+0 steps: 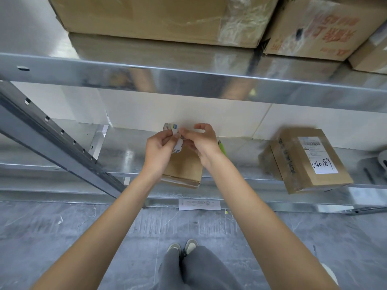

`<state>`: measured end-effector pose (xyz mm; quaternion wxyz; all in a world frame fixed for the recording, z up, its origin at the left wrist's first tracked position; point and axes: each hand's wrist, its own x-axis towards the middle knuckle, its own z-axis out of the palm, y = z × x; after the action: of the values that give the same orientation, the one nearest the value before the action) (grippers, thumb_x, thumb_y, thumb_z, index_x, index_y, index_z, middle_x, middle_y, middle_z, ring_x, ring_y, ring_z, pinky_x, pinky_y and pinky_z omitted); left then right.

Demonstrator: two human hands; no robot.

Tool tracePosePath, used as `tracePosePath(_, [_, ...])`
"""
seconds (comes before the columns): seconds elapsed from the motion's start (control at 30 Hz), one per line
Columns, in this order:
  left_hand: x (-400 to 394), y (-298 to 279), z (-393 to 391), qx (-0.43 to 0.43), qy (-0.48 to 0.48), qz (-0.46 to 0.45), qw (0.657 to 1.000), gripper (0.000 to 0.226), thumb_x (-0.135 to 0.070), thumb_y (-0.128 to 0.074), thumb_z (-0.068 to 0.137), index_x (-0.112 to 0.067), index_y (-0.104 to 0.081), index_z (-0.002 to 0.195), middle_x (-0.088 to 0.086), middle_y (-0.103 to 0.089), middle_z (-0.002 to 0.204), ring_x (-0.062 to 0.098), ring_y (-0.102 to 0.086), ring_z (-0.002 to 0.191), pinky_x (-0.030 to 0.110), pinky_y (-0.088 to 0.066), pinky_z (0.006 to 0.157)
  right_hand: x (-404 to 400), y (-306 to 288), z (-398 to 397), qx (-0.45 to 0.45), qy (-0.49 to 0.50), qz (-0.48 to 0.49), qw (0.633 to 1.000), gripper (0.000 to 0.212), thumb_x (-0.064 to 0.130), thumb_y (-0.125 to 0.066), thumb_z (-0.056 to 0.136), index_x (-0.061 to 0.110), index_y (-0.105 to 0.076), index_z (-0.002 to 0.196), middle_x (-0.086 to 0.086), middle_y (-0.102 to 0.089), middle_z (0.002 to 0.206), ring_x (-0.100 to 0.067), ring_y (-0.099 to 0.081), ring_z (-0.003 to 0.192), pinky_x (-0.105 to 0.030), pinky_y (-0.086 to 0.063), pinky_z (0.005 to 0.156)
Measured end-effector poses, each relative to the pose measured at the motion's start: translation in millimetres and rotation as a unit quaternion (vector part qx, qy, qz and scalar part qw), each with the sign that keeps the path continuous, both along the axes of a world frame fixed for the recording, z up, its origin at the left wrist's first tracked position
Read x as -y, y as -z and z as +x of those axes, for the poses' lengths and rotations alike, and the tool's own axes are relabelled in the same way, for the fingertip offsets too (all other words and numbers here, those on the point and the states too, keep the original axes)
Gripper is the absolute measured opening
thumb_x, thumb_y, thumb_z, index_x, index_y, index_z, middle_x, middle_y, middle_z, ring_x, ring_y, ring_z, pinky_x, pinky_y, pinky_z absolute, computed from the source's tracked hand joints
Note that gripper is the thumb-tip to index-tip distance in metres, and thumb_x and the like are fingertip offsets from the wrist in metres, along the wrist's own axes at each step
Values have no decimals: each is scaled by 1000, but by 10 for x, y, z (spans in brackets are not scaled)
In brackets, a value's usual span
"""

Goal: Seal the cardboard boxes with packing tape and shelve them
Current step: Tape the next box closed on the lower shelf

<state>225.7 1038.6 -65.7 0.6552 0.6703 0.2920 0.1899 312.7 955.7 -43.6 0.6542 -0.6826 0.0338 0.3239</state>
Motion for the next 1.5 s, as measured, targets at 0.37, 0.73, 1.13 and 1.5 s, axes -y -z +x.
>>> tracePosePath(0.37, [-867, 629, -271, -189, -69, 314, 928, 41, -18, -51, 98, -16, -38, 59, 1, -38, 52, 21, -38, 52, 32, -28, 51, 41, 608, -738, 378, -257, -481, 748, 97, 77, -35, 84, 6, -25, 149, -16, -23, 154, -35, -21, 139, -56, -19, 108])
tracePosePath(0.73, [-1181, 1233, -381, -361, 40, 349, 864, 25, -4, -50, 86, 2, -59, 108, 18, -58, 118, 40, -54, 109, 45, -47, 88, 259, 764, -625, 403, -338, -512, 679, 121, 90, -16, 67, -4, -46, 137, -25, -41, 145, -39, -31, 141, -75, -13, 107])
tracePosePath(1.13, [-728, 684, 215, -214, 171, 158, 949, 45, -37, -34, 105, -20, -41, 146, -1, -43, 150, 18, -36, 141, 28, -23, 114, 605, 589, -76, 437, -465, -389, 665, 90, 30, -61, 84, 12, -9, 155, 0, 8, 164, -13, 10, 150, -50, 13, 116])
tracePosePath(1.5, [-171, 900, 275, -99, 69, -101, 988, 56, -41, -26, 106, -21, -12, 156, -2, -23, 160, 12, -26, 145, 31, -23, 118, 195, 648, 263, 427, -283, -300, 804, 32, 16, -35, 102, 8, -53, 127, -7, -53, 125, -23, -43, 121, -30, -36, 97])
